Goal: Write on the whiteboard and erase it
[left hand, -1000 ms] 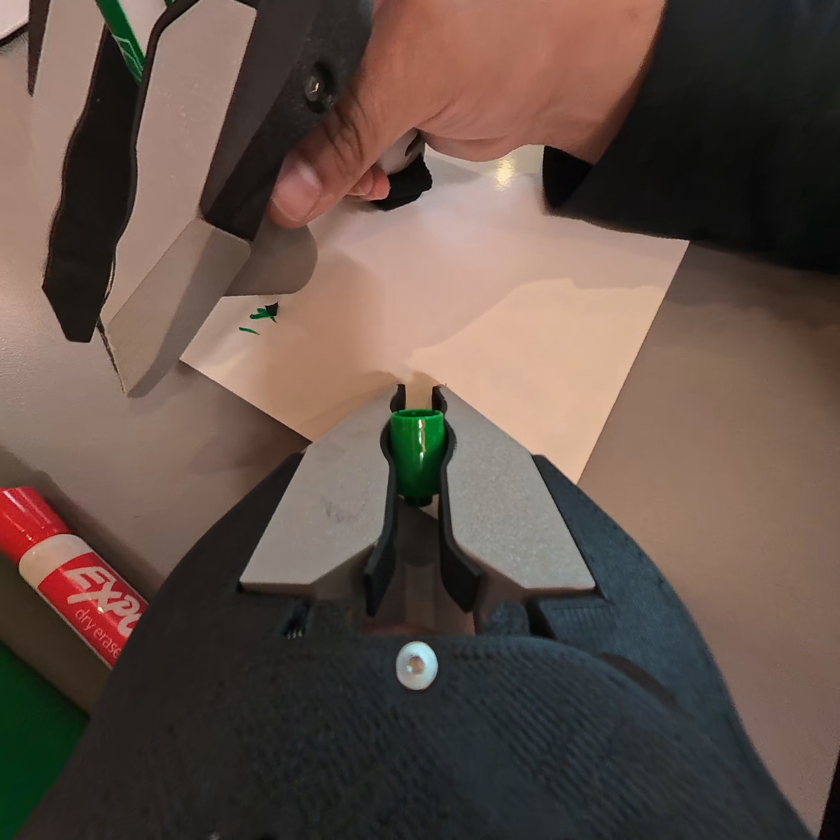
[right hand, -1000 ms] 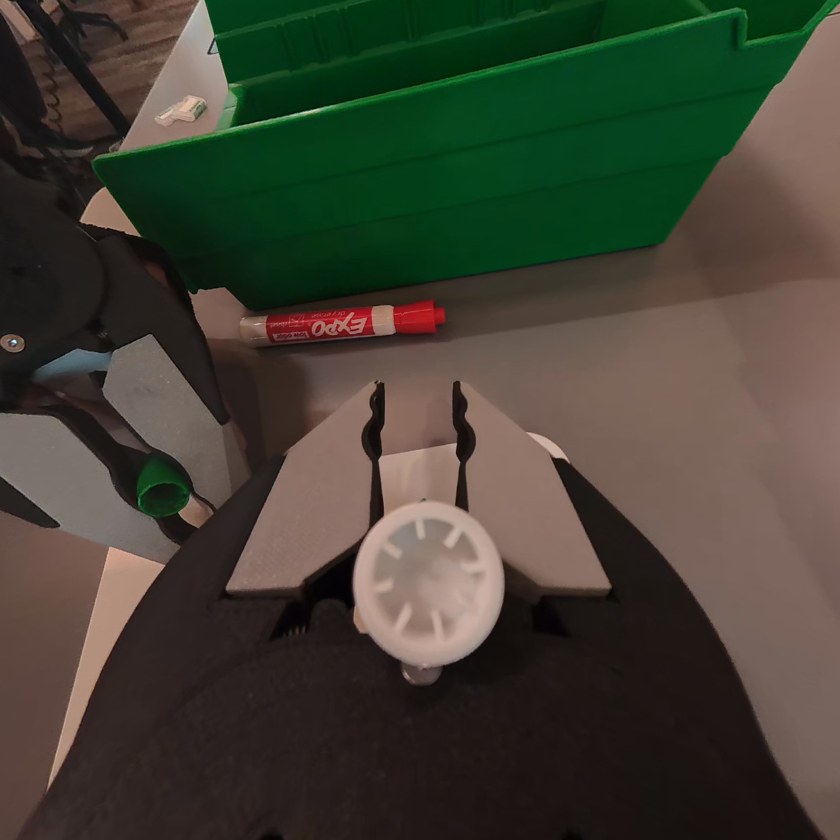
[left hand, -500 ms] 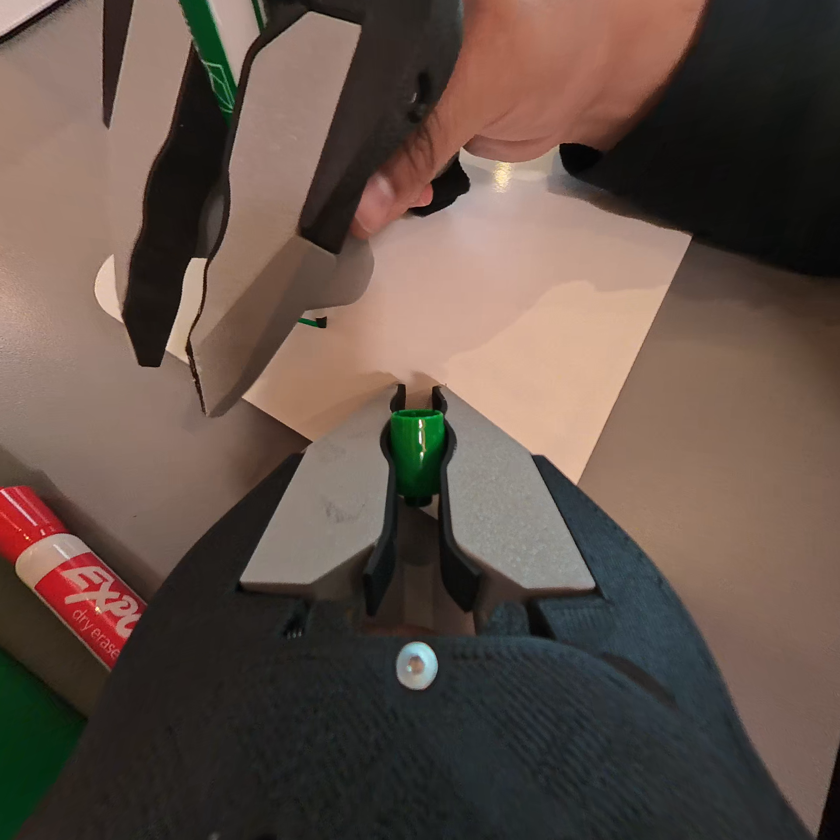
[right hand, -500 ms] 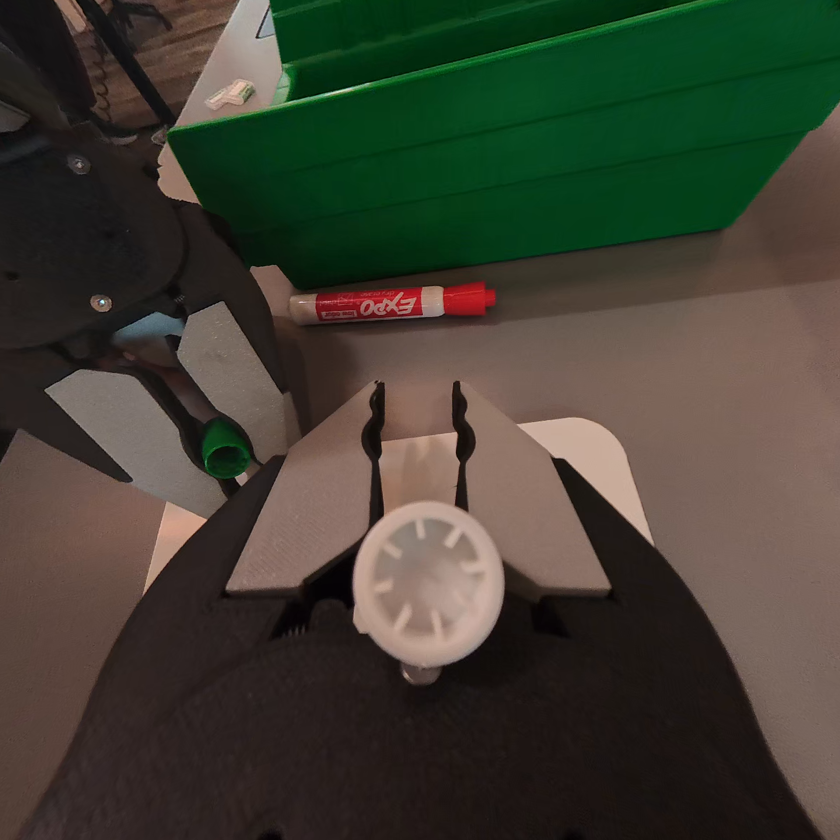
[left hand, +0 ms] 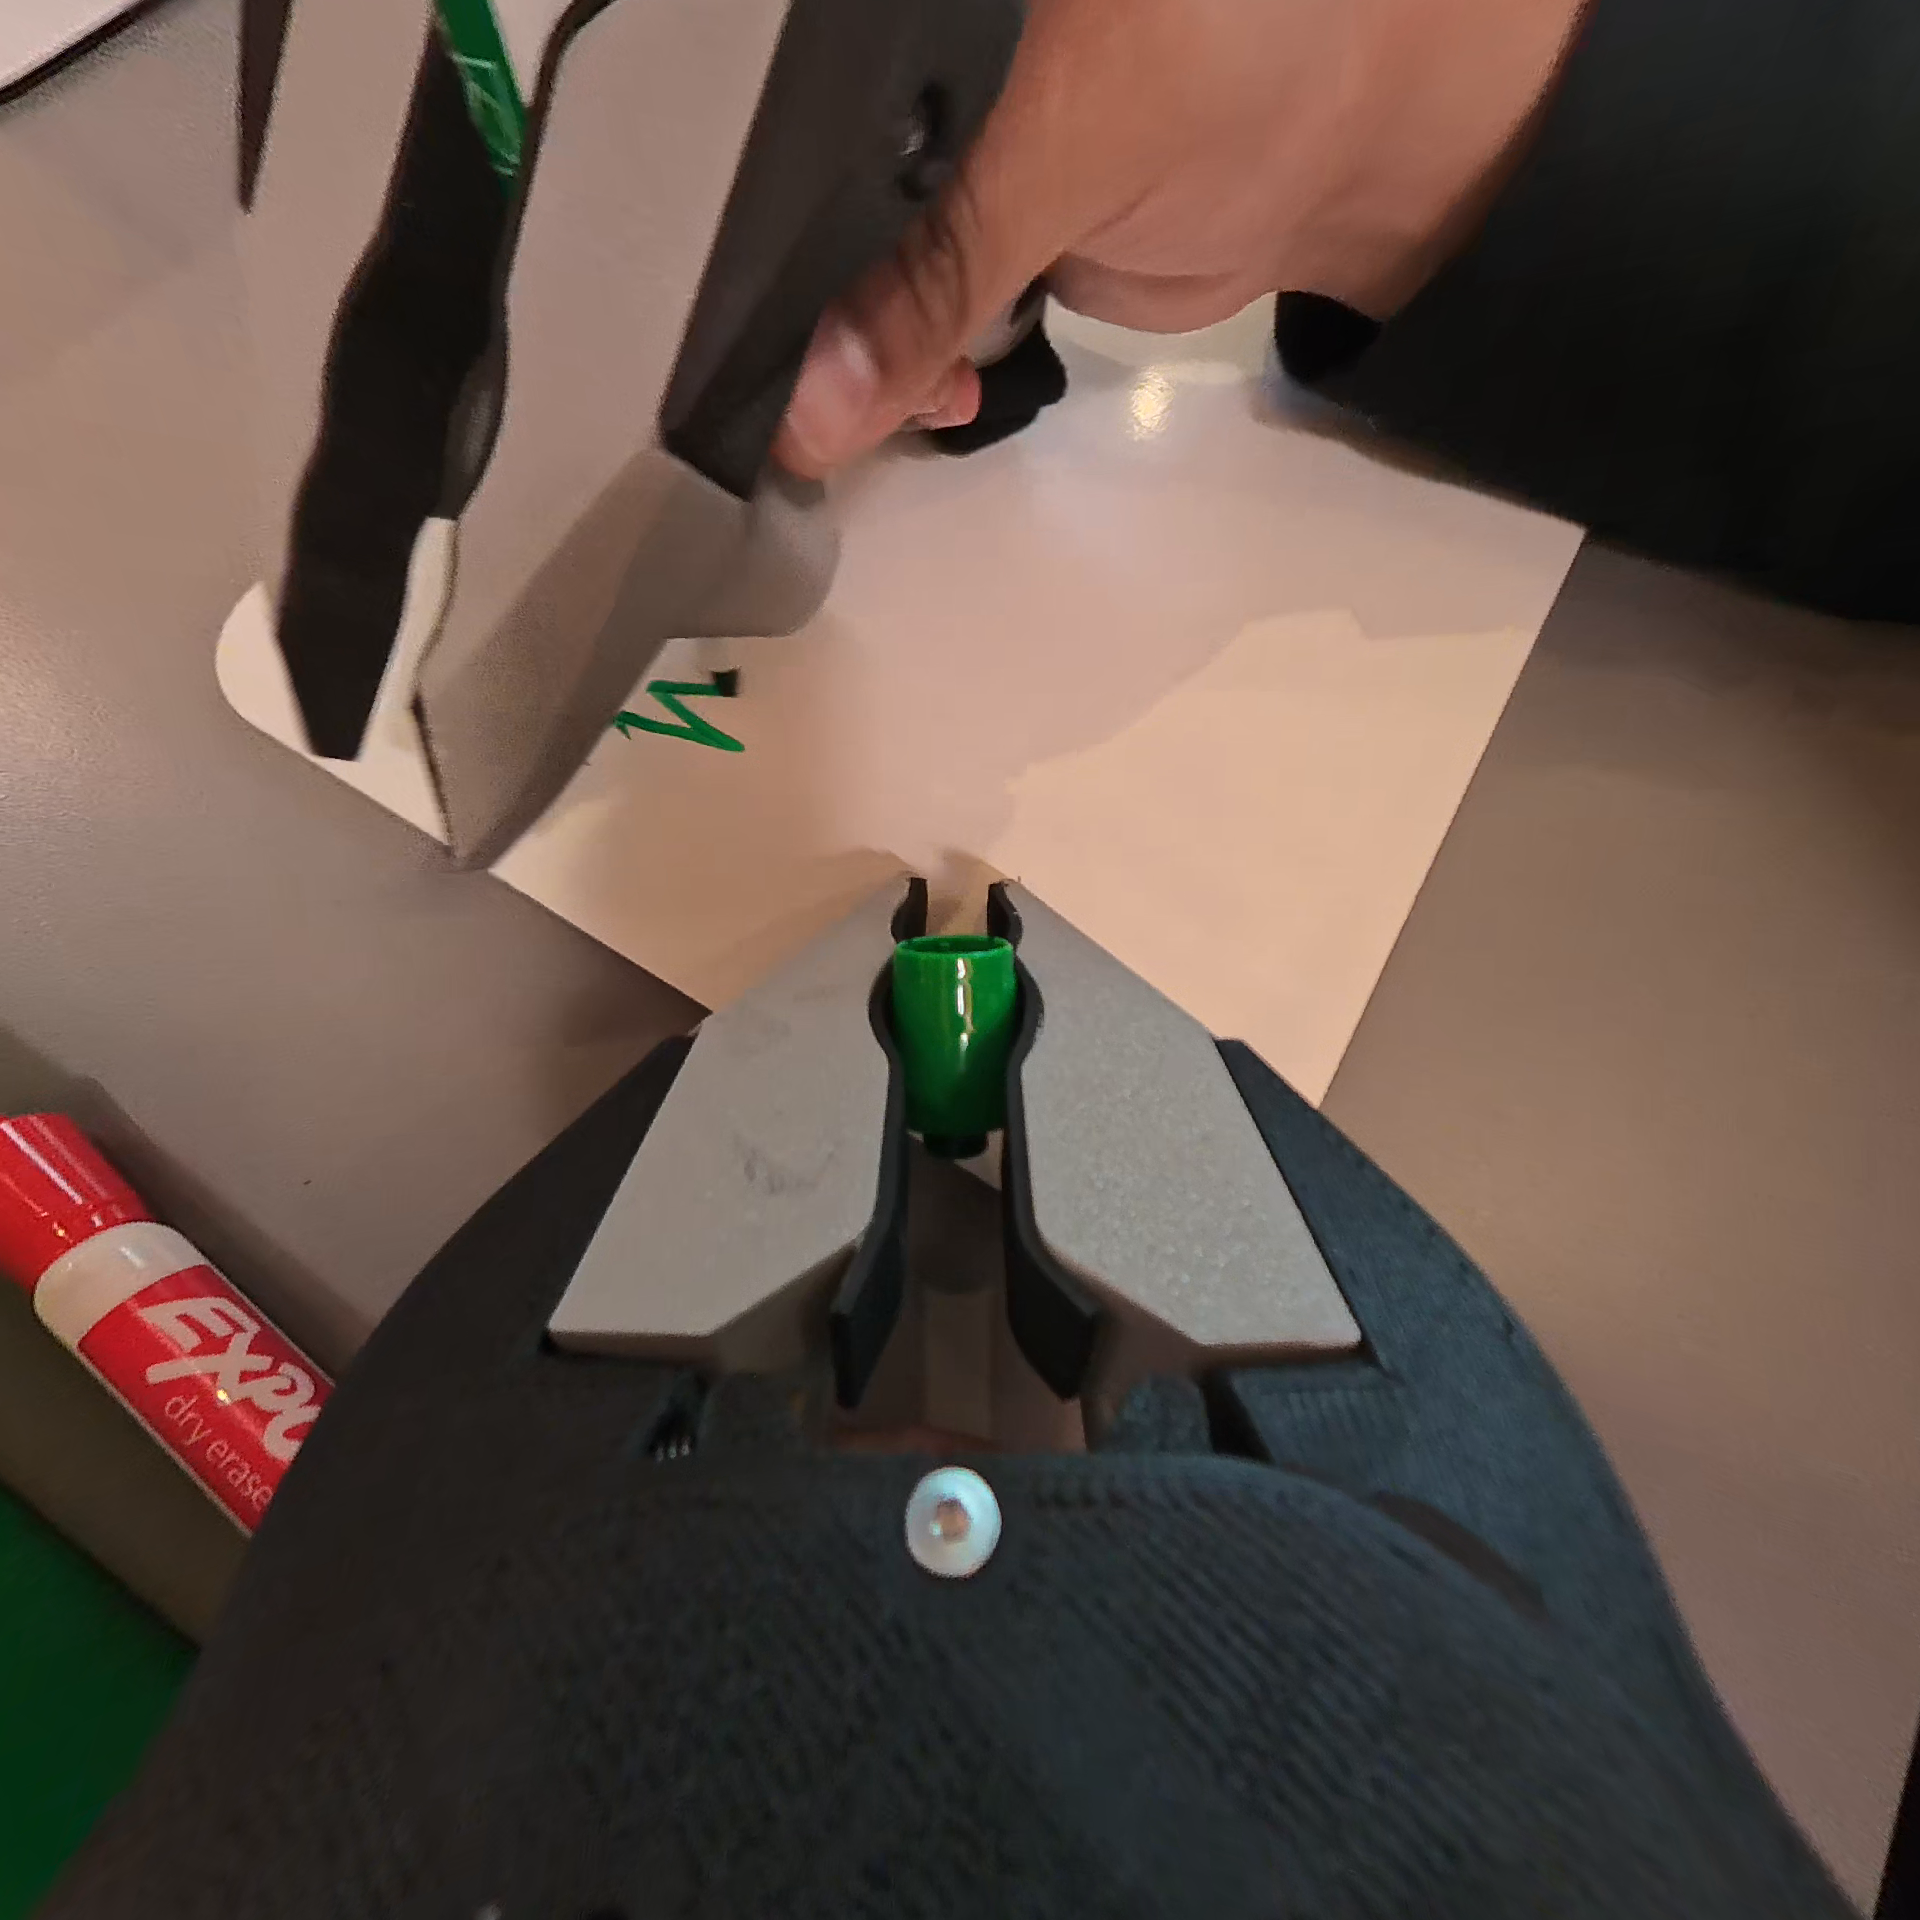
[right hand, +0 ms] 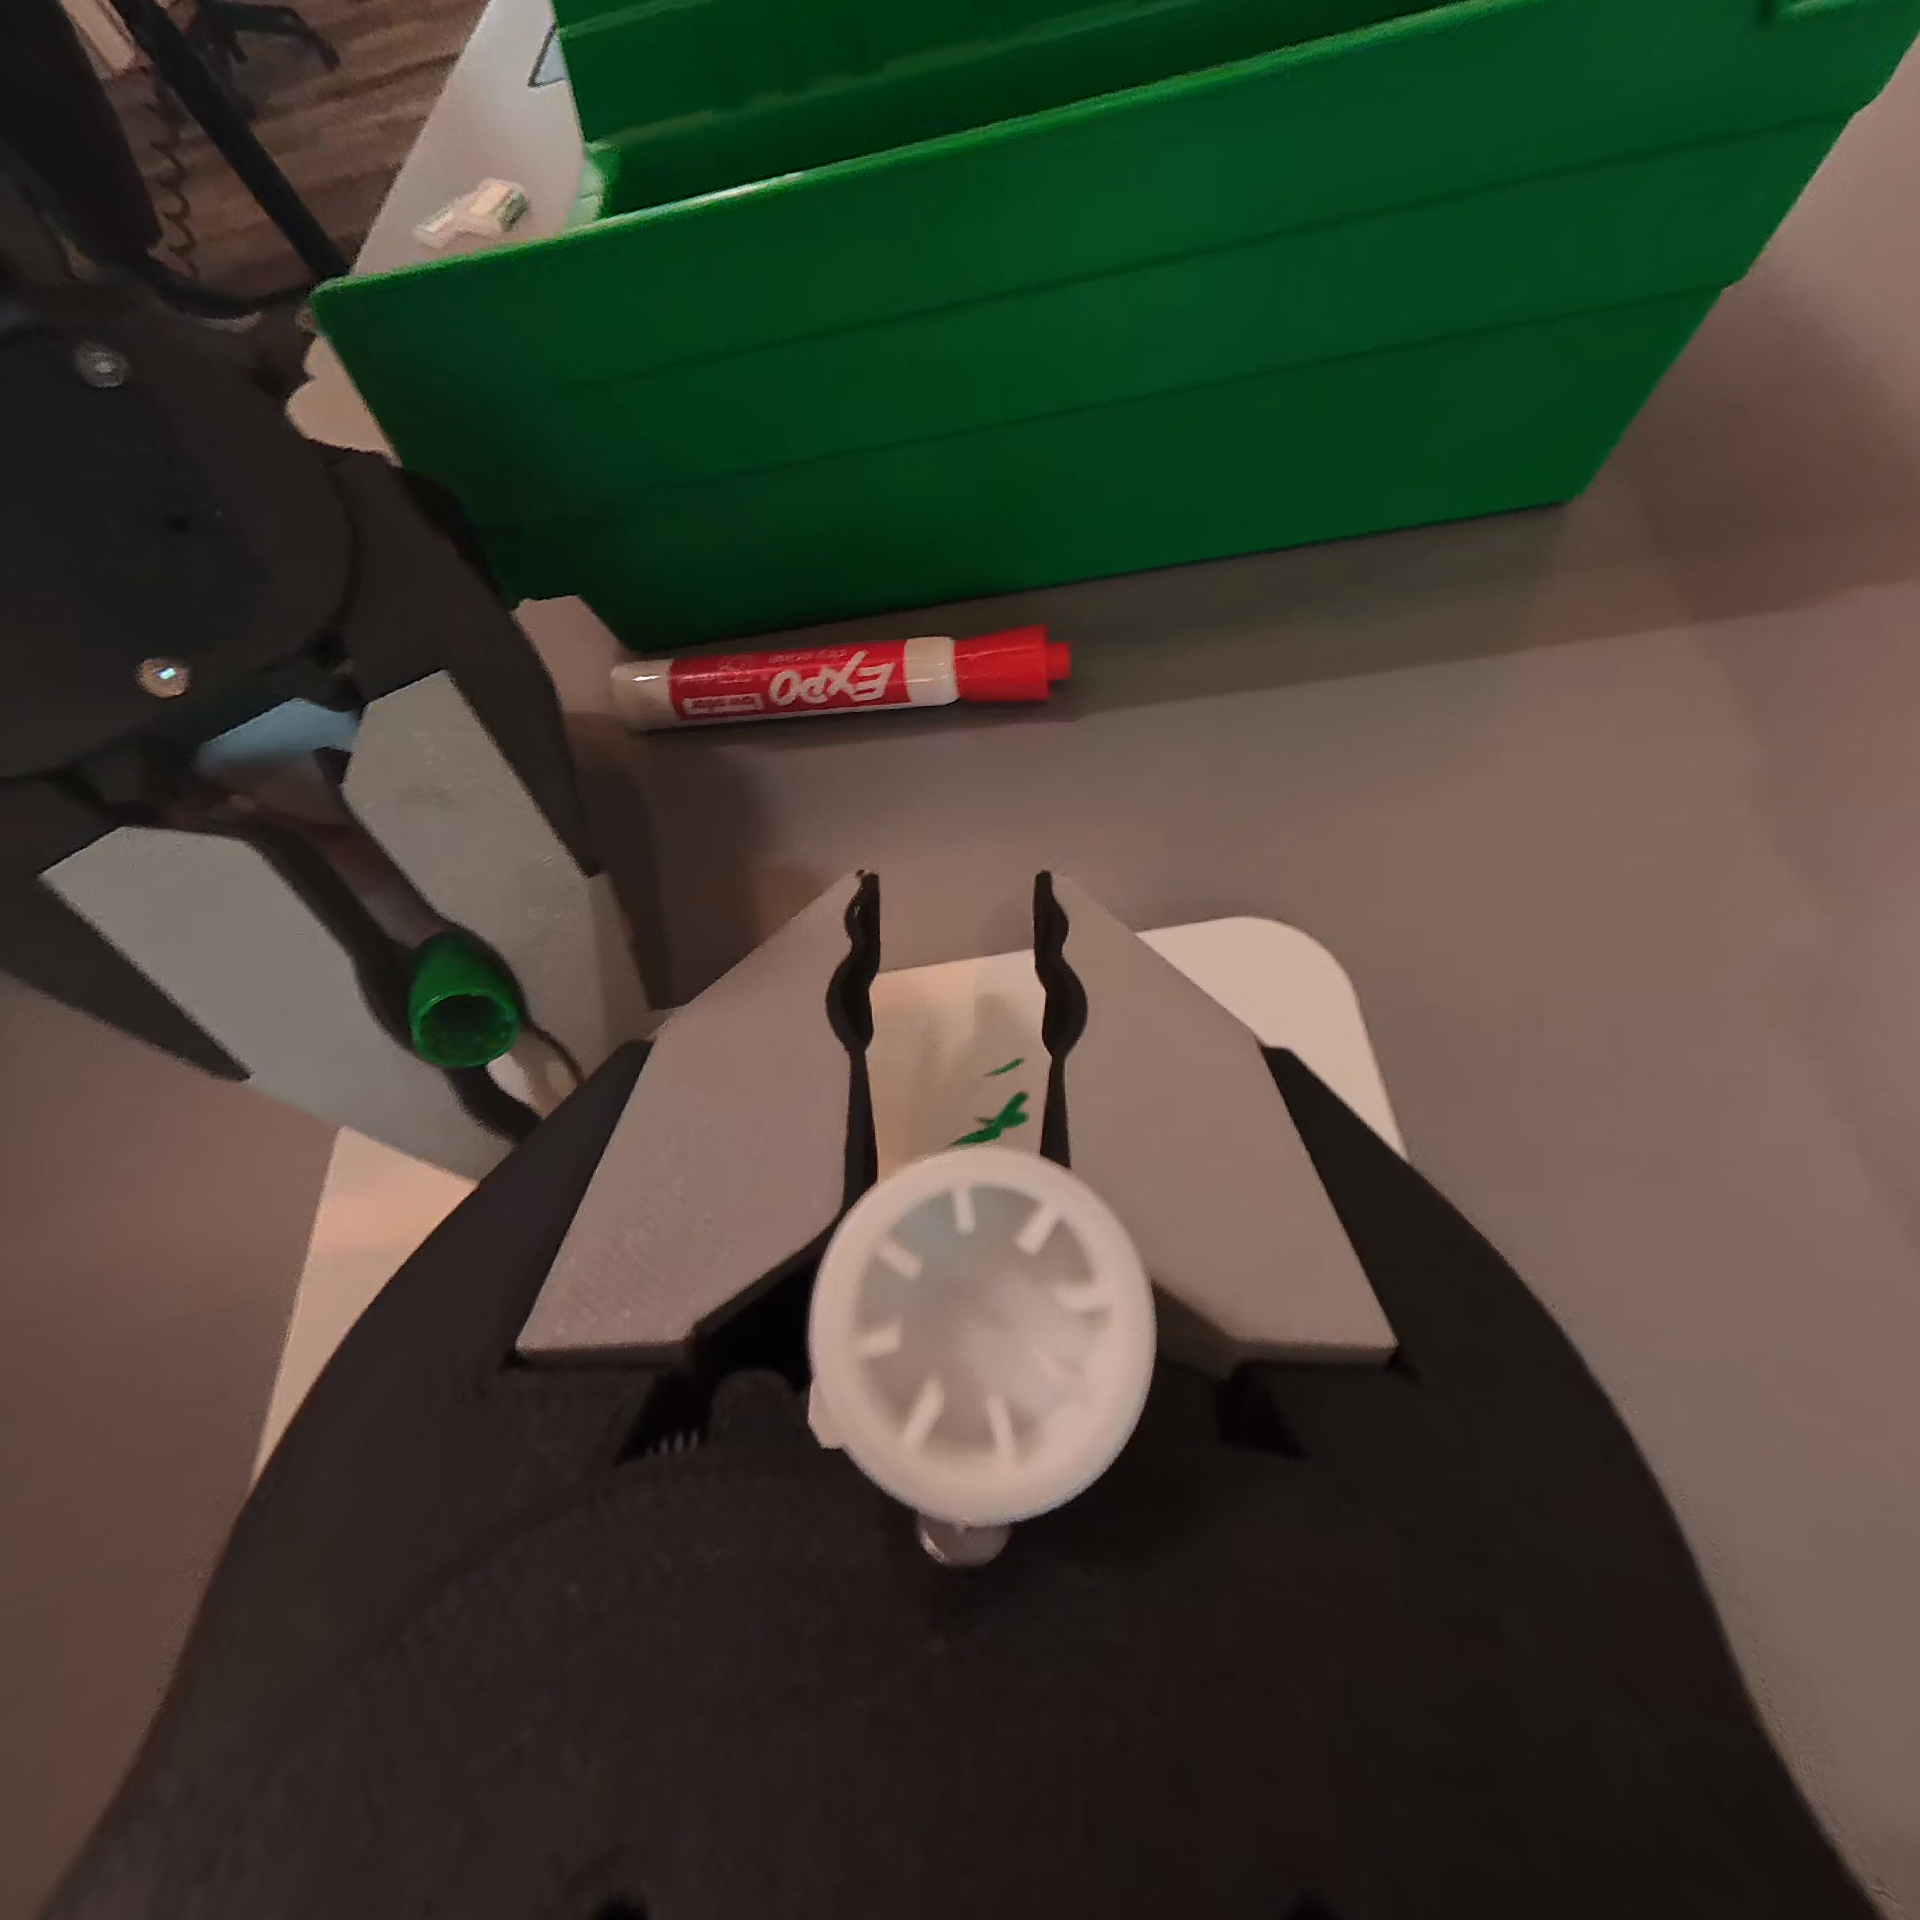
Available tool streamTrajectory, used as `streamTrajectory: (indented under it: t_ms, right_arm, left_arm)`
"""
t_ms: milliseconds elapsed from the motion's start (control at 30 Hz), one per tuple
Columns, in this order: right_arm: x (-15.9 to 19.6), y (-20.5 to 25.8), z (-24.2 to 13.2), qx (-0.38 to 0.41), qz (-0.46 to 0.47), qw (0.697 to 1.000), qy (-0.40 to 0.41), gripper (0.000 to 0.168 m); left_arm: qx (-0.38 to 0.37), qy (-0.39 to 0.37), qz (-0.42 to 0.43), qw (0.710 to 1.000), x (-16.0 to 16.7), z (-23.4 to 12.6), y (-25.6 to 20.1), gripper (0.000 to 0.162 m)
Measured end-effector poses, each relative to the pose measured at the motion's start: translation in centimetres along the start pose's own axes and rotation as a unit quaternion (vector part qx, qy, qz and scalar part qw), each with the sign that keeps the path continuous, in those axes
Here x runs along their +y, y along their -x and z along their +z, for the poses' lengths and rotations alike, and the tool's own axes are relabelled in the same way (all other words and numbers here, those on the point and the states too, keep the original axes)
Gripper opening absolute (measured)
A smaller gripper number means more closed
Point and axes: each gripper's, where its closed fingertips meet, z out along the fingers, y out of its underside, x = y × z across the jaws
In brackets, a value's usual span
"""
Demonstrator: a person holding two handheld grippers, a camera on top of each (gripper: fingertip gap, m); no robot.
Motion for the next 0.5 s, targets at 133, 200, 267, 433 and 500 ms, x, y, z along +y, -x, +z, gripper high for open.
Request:
streamTrajectory:
  t_ms: [133, 200, 267, 433, 500]
  right_arm:
    - [0.8, 1.5, -0.6, -0.02, -0.007, 1.0, 0.014, 0.028]
    - [0.9, 1.1, -0.7, -0.004, -0.014, 1.0, 0.016, 0.028]
    - [0.6, -0.2, -0.7, 0.024, -0.019, 0.999, 0.011, 0.028]
    - [0.1, -1.7, -0.6, 0.028, 0.0, 1.0, -0.002, 0.028]
    - [0.1, -1.7, -0.8, 0.029, -0.001, 1.0, -0.003, 0.028]
  left_arm:
    - [-0.002, 0.001, 0.002, 1.0, 0.0, 0.0, 0.0, 0.01]
    - [-0.004, 0.002, 0.003, 1.0, 0.0, 0.0, 0.0, 0.009]
    - [-0.004, 0.001, 0.004, 1.0, 0.0, 0.0, 0.0, 0.009]
    - [-0.002, 0.0, 0.002, 1.0, 0.0, 0.1, -0.1, 0.01]
    - [-0.002, 0.0, 0.002, 1.0, 0.0, 0.1, -0.1, 0.01]
